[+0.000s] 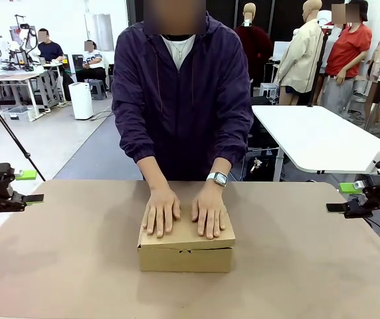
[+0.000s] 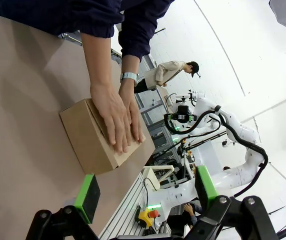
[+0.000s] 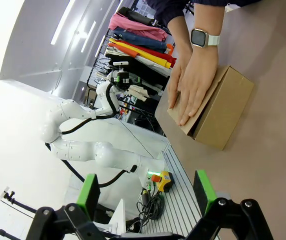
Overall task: Pack the items into the box.
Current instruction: Close the Mailer Box.
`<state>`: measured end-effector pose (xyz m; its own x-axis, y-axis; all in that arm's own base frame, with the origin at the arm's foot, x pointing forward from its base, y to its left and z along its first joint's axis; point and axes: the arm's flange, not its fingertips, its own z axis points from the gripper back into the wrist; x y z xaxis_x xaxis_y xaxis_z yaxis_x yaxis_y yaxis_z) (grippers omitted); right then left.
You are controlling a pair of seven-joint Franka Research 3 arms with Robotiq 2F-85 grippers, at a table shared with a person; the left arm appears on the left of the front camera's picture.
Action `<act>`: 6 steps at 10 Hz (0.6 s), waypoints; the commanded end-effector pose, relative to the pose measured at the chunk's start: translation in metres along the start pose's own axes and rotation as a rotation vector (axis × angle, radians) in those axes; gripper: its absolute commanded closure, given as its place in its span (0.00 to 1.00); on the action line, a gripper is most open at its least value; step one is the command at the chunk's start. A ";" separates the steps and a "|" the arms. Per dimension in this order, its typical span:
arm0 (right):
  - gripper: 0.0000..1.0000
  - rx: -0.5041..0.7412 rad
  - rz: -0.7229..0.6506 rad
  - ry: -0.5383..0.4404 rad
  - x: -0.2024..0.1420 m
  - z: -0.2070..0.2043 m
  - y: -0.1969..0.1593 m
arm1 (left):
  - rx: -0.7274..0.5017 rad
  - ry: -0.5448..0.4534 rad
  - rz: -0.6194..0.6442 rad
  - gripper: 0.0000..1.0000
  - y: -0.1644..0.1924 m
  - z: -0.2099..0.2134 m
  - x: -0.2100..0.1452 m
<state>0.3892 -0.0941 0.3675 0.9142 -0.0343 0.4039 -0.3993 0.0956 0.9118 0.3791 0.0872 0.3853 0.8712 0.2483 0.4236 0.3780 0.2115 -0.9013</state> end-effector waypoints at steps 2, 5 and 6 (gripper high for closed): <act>0.00 0.006 0.007 -0.012 0.003 -0.003 0.001 | 0.004 -0.006 -0.010 0.00 -0.002 0.001 0.001; 0.00 0.006 0.007 -0.012 0.003 -0.003 0.001 | 0.004 -0.006 -0.010 0.00 -0.002 0.001 0.001; 0.00 0.006 0.007 -0.012 0.003 -0.003 0.001 | 0.004 -0.006 -0.010 0.00 -0.002 0.001 0.001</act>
<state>0.3892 -0.0941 0.3675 0.9142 -0.0343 0.4039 -0.3993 0.0956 0.9118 0.3791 0.0872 0.3853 0.8712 0.2483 0.4236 0.3780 0.2115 -0.9013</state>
